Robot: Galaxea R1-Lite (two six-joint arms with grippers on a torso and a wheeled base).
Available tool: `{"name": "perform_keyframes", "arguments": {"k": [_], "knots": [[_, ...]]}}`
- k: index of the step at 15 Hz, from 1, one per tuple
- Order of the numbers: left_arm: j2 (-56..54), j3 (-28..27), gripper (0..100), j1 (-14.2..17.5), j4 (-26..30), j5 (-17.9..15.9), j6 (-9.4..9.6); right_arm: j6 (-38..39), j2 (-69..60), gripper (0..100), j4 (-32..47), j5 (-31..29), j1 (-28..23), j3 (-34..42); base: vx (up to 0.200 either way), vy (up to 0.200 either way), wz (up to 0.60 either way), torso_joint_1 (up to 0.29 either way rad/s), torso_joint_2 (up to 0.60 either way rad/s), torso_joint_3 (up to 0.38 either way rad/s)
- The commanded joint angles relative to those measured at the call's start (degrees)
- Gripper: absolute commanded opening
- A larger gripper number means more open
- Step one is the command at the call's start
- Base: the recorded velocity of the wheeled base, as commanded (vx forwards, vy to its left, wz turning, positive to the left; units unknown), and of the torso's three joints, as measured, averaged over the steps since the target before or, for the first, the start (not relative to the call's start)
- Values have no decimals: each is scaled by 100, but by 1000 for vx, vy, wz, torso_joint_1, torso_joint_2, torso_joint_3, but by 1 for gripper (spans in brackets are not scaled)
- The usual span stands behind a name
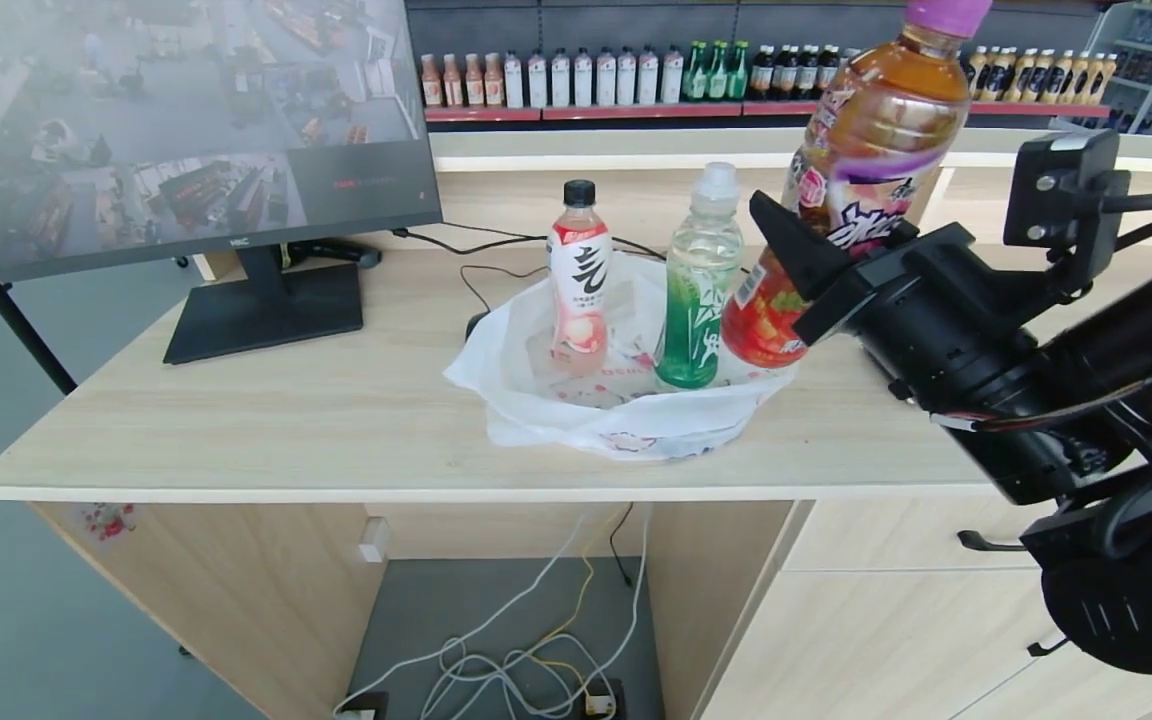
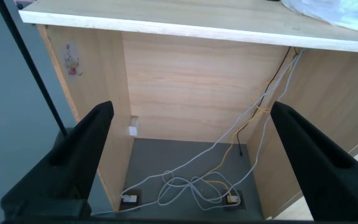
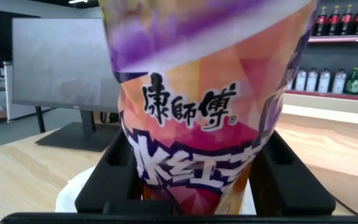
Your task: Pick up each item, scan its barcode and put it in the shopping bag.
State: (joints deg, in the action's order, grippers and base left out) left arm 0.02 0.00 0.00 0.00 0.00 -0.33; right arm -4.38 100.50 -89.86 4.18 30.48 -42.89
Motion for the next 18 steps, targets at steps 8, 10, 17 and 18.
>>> {"name": "perform_keyframes", "arguments": {"k": [8,10,17,18], "knots": [[-2,0,100,0,0,0,-2,25,1103,0,-14,-5,345,-660,0,0,0,0,0,0],[-2,0,100,0,0,0,-2,16,1525,0,-14,-5,398,-914,0,0,0,0,0,0],[-2,0,100,0,0,0,-11,139,2492,0,-14,-216,406,-2259,0,0,0,0,0,0],[-2,0,100,0,0,0,-11,148,2527,0,-14,-216,406,-2347,0,0,0,0,0,0]]}}
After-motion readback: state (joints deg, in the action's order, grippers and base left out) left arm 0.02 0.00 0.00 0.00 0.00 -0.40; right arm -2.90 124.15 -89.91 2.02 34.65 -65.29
